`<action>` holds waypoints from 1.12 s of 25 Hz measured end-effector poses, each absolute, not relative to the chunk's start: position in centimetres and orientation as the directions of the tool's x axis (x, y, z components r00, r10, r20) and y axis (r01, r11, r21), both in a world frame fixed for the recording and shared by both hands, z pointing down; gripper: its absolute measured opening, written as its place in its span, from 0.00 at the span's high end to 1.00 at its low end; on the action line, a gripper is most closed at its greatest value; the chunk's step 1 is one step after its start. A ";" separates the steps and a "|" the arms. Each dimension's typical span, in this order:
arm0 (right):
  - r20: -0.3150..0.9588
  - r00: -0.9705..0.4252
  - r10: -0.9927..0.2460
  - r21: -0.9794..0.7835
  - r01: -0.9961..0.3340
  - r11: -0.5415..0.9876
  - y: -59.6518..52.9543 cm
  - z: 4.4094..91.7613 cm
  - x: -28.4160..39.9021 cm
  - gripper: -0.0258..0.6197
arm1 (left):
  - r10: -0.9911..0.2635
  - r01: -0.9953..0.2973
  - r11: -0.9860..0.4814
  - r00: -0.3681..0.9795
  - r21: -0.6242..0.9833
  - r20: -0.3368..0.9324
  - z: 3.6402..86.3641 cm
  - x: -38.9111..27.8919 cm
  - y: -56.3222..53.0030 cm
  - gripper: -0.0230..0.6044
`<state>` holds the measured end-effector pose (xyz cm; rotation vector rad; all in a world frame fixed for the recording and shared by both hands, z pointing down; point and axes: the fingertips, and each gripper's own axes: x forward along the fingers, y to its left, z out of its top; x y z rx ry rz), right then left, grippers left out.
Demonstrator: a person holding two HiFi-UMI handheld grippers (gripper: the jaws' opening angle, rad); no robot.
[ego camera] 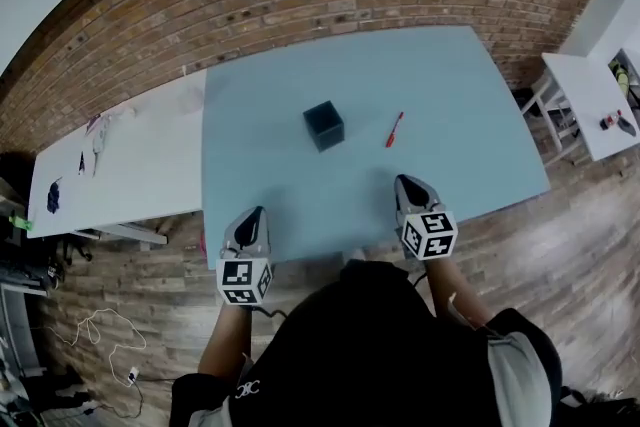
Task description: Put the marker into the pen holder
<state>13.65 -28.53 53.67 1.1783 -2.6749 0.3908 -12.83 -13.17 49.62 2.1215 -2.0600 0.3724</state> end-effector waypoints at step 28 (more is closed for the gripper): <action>0.813 -0.316 -0.489 -0.204 -0.941 0.268 -45.8 71.9 10.6 0.67 | -0.914 -0.999 -0.036 0.039 0.015 0.405 51.9 -15.7 -23.7 0.95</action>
